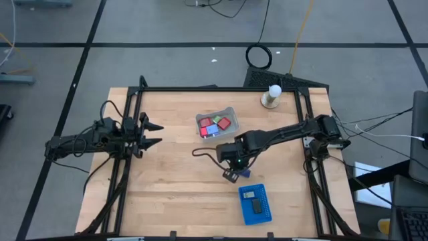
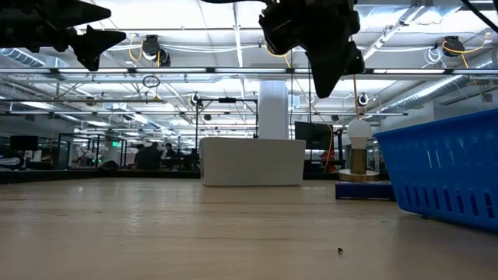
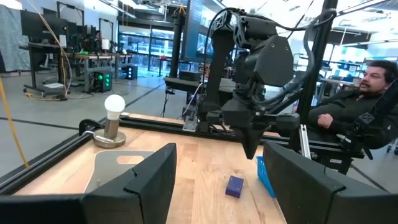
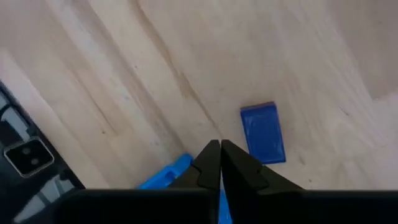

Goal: Pick & Place Office items
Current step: Put the dark blue timer into the blue bin

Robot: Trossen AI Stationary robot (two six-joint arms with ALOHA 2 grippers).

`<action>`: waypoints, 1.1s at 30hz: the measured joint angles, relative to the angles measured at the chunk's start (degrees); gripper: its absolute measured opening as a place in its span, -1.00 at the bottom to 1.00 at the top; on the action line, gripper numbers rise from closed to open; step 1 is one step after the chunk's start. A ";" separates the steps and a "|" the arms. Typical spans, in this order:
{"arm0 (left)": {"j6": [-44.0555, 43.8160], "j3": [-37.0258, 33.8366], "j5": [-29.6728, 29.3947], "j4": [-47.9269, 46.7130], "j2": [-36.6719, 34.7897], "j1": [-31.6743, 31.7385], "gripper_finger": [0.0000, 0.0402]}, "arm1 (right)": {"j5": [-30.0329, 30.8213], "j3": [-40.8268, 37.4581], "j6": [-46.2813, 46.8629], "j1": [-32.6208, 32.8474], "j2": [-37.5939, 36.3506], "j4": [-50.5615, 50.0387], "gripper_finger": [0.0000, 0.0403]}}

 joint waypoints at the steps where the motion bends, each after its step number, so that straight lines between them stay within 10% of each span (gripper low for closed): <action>1: 0.00 0.00 0.00 0.00 -0.02 0.00 0.21 | -0.10 -0.44 -1.28 0.15 -0.03 0.47 -0.95; 18: 0.00 0.00 -0.06 0.00 0.00 0.00 0.21 | 1.96 -1.52 -29.80 2.17 0.01 -8.09 -0.16; 33: 0.00 0.00 -0.06 0.00 0.00 0.00 0.21 | 3.03 -15.49 -24.82 0.81 -0.21 7.92 0.12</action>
